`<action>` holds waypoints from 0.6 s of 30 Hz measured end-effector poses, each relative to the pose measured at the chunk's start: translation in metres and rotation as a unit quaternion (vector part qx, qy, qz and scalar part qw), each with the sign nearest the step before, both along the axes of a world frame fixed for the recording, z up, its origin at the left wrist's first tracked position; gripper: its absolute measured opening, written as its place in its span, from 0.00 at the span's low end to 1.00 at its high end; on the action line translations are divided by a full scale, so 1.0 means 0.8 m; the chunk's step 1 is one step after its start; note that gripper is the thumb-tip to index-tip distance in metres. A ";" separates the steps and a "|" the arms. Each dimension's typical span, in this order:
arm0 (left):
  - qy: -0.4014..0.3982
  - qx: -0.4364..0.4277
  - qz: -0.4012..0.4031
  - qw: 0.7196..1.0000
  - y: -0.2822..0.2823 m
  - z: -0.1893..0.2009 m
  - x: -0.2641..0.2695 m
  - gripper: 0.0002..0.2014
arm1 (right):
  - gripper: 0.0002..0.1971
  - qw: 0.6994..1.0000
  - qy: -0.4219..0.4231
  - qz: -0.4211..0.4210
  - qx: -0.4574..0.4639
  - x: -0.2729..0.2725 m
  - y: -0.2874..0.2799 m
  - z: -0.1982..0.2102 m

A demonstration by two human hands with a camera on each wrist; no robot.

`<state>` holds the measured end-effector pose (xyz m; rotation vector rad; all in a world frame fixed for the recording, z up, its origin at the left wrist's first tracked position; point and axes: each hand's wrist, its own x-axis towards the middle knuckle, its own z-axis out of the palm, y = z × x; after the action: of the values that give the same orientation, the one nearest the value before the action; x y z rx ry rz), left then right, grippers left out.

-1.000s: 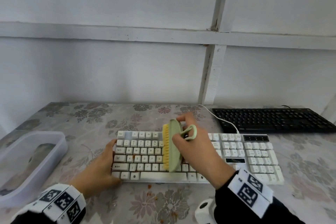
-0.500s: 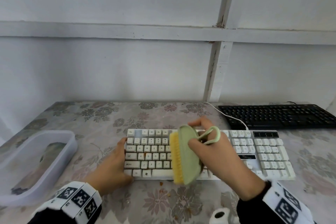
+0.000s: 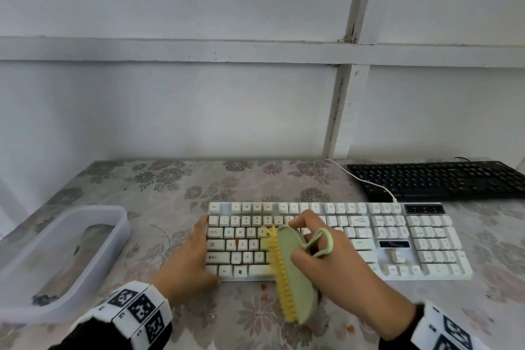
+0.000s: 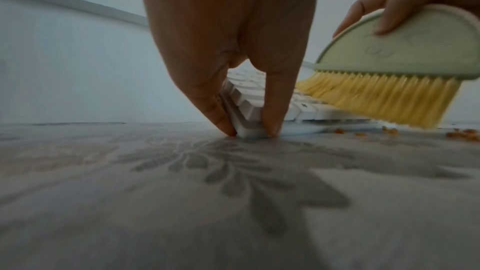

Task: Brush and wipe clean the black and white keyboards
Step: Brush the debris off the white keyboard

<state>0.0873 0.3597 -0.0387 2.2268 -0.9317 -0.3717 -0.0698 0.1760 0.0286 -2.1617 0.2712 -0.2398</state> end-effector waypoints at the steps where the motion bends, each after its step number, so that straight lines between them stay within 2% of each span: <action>1: 0.001 0.001 0.000 1.000 0.000 0.000 0.000 0.48 | 0.10 1.000 -0.007 -0.010 0.012 0.001 -0.002 0.007; 7: 0.011 0.010 0.007 1.000 -0.001 -0.001 0.002 0.50 | 0.13 0.991 -0.100 -0.087 0.026 0.038 -0.011 0.031; 14: 0.008 0.017 0.007 1.000 -0.001 0.002 0.002 0.48 | 0.11 0.999 -0.021 -0.036 0.011 0.020 0.005 -0.002; 18: 0.009 0.007 0.006 1.000 -0.001 0.004 0.000 0.46 | 0.10 0.999 0.002 -0.041 0.036 0.016 -0.001 0.017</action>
<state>0.0873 0.3586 -0.0353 2.2376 -0.9095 -0.3925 -0.0567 0.1756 0.0423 -2.0835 0.3648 -0.2680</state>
